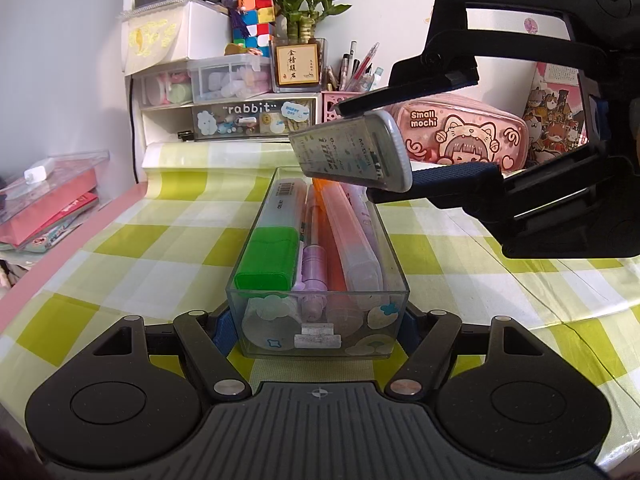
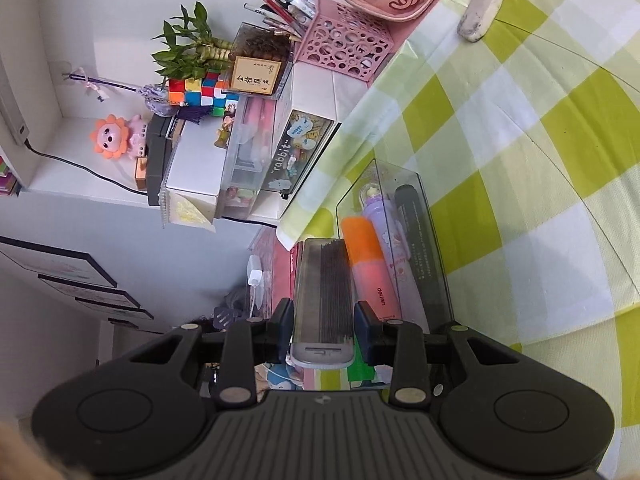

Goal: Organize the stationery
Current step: 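Lift the black case and carry it over the clear box, then lower the black case into the clear box and open the right tool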

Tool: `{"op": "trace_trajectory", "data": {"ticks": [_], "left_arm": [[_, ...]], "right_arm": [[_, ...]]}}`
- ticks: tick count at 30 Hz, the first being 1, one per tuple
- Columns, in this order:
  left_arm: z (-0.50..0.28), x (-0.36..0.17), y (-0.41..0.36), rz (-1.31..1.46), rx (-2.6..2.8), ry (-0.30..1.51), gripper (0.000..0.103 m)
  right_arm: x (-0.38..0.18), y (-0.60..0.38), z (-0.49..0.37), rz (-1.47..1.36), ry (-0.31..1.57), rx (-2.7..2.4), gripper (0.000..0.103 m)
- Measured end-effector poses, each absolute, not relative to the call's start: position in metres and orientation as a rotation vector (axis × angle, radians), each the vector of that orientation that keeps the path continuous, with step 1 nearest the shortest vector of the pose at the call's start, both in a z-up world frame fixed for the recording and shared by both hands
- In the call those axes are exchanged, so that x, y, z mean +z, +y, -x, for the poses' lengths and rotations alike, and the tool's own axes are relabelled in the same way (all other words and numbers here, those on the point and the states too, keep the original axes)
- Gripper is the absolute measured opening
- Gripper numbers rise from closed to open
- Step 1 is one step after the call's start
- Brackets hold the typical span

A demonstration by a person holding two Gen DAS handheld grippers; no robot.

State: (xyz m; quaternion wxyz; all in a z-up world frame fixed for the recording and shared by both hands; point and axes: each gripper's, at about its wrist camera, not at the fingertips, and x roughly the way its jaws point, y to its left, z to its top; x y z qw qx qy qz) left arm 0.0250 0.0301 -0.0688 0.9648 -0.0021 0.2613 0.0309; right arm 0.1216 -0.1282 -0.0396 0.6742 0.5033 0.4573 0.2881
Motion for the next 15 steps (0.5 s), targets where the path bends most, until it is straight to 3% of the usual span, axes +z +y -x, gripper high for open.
{"op": "trace_trajectory", "data": {"ticks": [15], "left_arm": [[-0.022, -0.07, 0.025, -0.016, 0.081, 0.515, 0.073]], "right_arm": [[-0.009, -0.115, -0.112, -1.145, 1.088, 0.409, 0.02]]}}
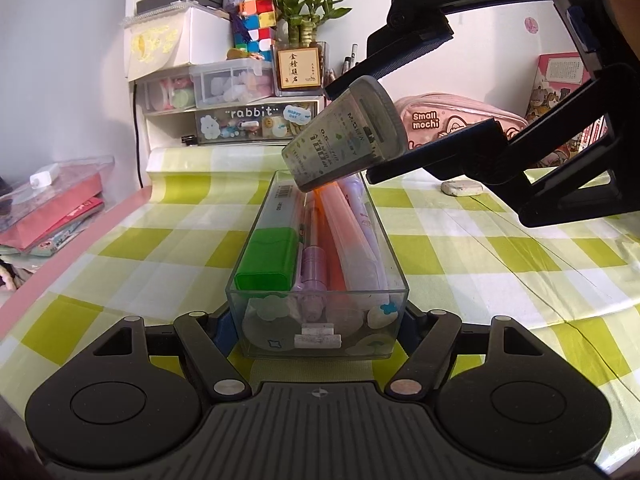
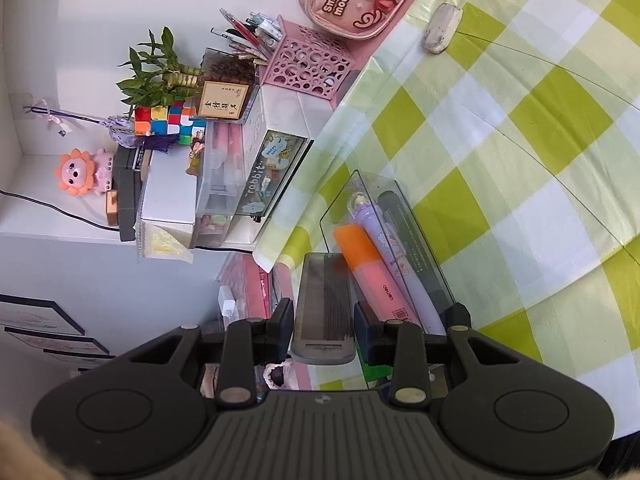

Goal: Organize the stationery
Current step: 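Lower the black case into the clear box and open the right tool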

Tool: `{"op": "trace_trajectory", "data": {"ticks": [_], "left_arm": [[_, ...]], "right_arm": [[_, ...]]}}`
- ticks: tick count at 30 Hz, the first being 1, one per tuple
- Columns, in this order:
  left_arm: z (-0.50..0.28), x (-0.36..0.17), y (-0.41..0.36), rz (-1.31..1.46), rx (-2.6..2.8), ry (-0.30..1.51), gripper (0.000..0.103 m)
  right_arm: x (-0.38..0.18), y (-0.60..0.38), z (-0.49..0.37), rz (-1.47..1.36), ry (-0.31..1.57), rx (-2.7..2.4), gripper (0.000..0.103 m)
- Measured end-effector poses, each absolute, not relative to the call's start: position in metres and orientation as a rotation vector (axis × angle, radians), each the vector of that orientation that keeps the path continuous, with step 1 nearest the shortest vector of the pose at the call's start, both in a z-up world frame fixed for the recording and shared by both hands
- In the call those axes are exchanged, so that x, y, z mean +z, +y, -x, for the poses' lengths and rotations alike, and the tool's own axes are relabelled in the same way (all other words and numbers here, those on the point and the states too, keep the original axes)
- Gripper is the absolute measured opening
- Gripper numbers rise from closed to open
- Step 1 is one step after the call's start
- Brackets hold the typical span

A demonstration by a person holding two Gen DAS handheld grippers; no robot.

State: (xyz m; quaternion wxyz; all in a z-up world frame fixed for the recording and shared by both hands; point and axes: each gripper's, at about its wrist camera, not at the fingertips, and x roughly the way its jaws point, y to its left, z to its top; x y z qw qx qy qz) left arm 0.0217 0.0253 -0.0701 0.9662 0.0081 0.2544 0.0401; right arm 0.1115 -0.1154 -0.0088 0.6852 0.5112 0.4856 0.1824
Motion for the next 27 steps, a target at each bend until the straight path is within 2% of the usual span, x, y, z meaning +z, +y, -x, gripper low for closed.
{"op": "trace_trajectory", "data": {"ticks": [12, 19, 27], "left_arm": [[-0.019, -0.069, 0.025, -0.034, 0.076, 0.514, 0.073], [-0.02, -0.069, 0.026, -0.034, 0.072, 0.514, 0.073], [-0.02, -0.069, 0.026, -0.036, 0.072, 0.514, 0.073]], "right_arm": [[0.012, -0.091, -0.112, -0.941, 1.139, 0.353, 0.02], [-0.001, -0.075, -0.134, -0.87, 1.249, 0.45, 0.021], [0.006, -0.079, -0.135, -0.751, 1.194, 0.5, 0.024]]}}
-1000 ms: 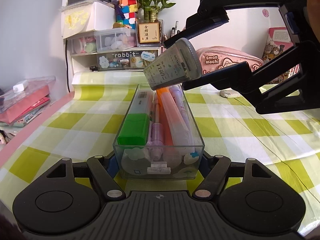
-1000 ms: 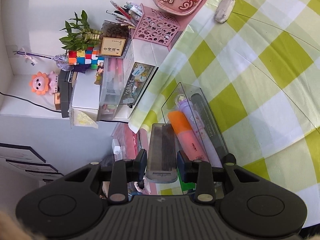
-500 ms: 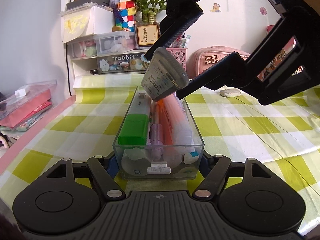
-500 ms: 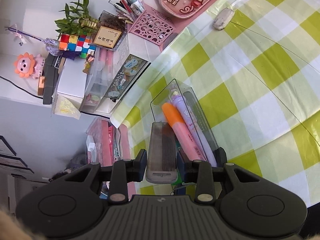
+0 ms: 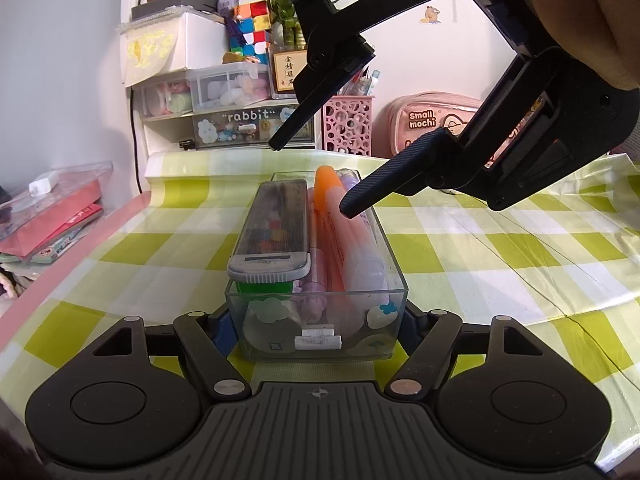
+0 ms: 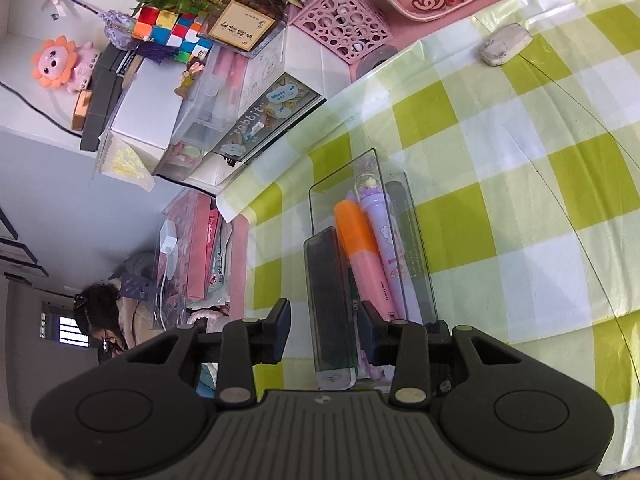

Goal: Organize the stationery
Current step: 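Lower the black case into the clear box and open the right tool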

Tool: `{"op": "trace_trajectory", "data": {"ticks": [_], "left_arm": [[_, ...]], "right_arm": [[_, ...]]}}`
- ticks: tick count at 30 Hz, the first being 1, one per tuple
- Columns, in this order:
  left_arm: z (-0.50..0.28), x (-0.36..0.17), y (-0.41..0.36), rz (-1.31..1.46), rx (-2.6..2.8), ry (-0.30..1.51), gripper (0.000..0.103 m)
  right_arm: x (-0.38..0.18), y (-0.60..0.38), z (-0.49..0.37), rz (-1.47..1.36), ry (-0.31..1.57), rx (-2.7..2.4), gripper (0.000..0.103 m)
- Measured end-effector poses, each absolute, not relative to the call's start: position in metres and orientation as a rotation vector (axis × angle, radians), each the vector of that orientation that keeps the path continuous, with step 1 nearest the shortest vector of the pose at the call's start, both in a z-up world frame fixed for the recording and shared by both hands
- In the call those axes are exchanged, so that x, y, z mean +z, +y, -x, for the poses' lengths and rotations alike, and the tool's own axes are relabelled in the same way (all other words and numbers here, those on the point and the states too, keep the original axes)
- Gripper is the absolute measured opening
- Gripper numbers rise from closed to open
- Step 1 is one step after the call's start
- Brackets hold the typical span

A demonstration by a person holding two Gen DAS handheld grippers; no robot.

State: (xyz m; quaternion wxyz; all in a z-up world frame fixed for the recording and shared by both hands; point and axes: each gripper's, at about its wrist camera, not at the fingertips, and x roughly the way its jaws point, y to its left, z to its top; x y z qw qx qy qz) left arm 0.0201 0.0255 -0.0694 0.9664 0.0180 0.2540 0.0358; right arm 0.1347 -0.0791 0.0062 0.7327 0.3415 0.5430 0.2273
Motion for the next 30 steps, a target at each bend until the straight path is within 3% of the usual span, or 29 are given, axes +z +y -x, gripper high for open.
{"op": "trace_trajectory", "data": {"ticks": [11, 21, 27, 30], "left_arm": [[-0.019, -0.07, 0.026, -0.041, 0.071, 0.511, 0.073], [-0.02, -0.07, 0.028, -0.034, 0.068, 0.514, 0.073], [-0.021, -0.07, 0.028, -0.033, 0.064, 0.514, 0.073], [-0.021, -0.07, 0.028, -0.033, 0.064, 0.514, 0.073]], "right_arm": [[0.056, -0.002, -0.131, -0.081, 1.087, 0.677, 0.024], [0.04, 0.067, -0.122, 0.515, 1.098, 0.638, 0.024], [0.035, 0.067, -0.128, 0.534, 1.115, 0.593, 0.024], [0.04, 0.056, -0.131, 0.447, 1.114, 0.586, 0.012]]}}
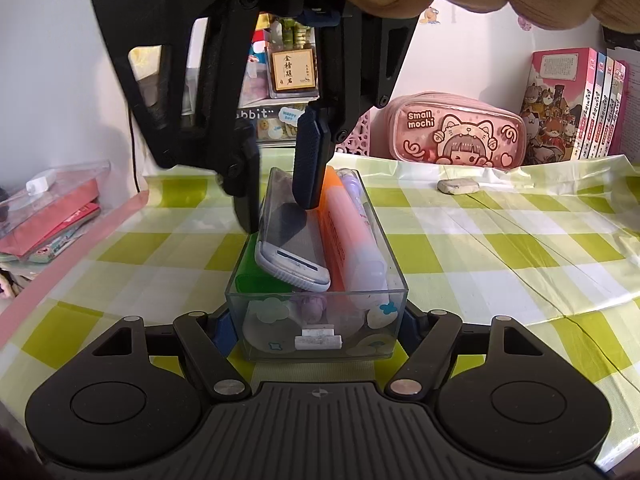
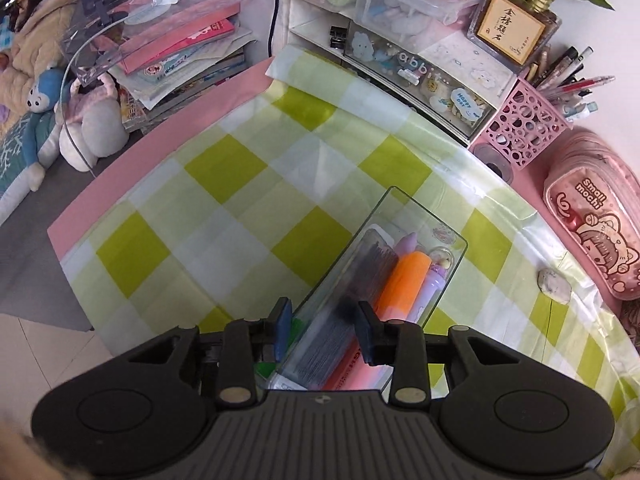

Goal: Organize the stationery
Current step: 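Lower the black case into the clear box and open the right tool, then move the right tool to the white eraser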

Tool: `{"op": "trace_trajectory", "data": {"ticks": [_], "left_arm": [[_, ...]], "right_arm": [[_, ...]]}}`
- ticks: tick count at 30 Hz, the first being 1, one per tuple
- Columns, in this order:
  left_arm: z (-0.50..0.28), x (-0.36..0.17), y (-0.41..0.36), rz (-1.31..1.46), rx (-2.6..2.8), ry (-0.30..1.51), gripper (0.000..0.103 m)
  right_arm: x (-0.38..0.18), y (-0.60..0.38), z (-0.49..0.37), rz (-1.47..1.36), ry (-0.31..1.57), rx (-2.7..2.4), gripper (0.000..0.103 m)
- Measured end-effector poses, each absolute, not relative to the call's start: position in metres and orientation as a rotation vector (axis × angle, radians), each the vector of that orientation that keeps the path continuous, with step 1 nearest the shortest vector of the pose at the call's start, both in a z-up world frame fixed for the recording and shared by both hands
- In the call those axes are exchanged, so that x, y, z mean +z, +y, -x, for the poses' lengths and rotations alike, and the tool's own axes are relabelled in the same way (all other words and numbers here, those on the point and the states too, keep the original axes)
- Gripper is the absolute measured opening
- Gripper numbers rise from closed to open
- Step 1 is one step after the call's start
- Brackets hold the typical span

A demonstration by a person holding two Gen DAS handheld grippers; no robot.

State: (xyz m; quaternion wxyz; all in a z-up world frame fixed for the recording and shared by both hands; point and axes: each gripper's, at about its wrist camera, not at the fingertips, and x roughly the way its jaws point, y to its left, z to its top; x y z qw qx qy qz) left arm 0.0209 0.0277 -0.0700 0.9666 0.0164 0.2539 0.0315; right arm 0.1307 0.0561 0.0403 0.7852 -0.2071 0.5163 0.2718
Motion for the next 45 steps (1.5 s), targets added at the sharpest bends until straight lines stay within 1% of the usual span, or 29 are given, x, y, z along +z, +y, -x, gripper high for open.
{"op": "trace_trajectory", "data": {"ticks": [1, 5, 13, 17, 20, 25, 29, 30, 32, 35, 36, 38, 41, 42, 43, 44, 45], "left_arm": [[-0.021, -0.07, 0.028, -0.033, 0.064, 0.513, 0.073], [-0.021, -0.07, 0.028, -0.034, 0.063, 0.513, 0.073], [-0.021, -0.07, 0.028, -0.033, 0.064, 0.513, 0.073], [-0.021, -0.07, 0.028, -0.032, 0.064, 0.514, 0.073], [-0.021, -0.07, 0.029, -0.029, 0.063, 0.515, 0.073], [-0.021, -0.07, 0.03, -0.023, 0.061, 0.515, 0.073], [-0.021, -0.07, 0.03, -0.022, 0.061, 0.516, 0.073], [-0.021, -0.07, 0.03, -0.022, 0.061, 0.516, 0.073], [-0.021, -0.07, 0.03, -0.022, 0.061, 0.516, 0.073], [-0.021, -0.07, 0.029, -0.023, 0.063, 0.516, 0.073], [-0.021, -0.07, 0.029, -0.023, 0.062, 0.516, 0.073], [-0.021, -0.07, 0.028, -0.021, 0.063, 0.518, 0.073], [-0.021, -0.07, 0.029, -0.012, 0.059, 0.523, 0.073], [-0.022, -0.07, 0.03, -0.003, 0.056, 0.529, 0.073], [-0.022, -0.069, 0.031, 0.004, 0.053, 0.534, 0.073], [-0.023, -0.069, 0.031, 0.006, 0.052, 0.537, 0.073], [-0.023, -0.068, 0.031, 0.007, 0.051, 0.539, 0.073]], "right_arm": [[0.042, 0.053, -0.131, 0.423, 1.106, 0.577, 0.006], [0.046, 0.039, -0.134, 0.344, 1.086, 0.59, 0.004], [0.047, 0.026, -0.133, 0.298, 1.056, 0.584, 0.004], [0.046, 0.012, -0.138, 0.198, 1.051, 0.599, 0.004], [0.051, -0.006, -0.14, 0.049, 1.049, 0.665, 0.005], [0.059, -0.045, -0.148, -0.074, 0.932, 0.612, 0.005], [0.042, -0.09, -0.169, -0.12, 0.894, 0.456, 0.006], [0.036, -0.1, -0.173, -0.121, 0.882, 0.423, 0.007], [0.023, -0.124, -0.183, -0.142, 0.876, 0.36, 0.016], [0.0, -0.158, -0.194, -0.182, 0.869, 0.267, 0.023], [-0.008, -0.166, -0.197, -0.189, 0.87, 0.245, 0.023], [-0.023, -0.176, -0.202, -0.188, 0.877, 0.23, 0.029], [-0.04, -0.183, -0.208, -0.169, 0.863, 0.21, 0.033], [-0.041, -0.184, -0.207, -0.155, 0.831, 0.212, 0.036], [-0.043, -0.184, -0.208, -0.147, 0.82, 0.211, 0.042], [-0.044, -0.183, -0.209, -0.14, 0.802, 0.221, 0.045], [-0.046, -0.182, -0.212, -0.124, 0.794, 0.24, 0.046]]}}
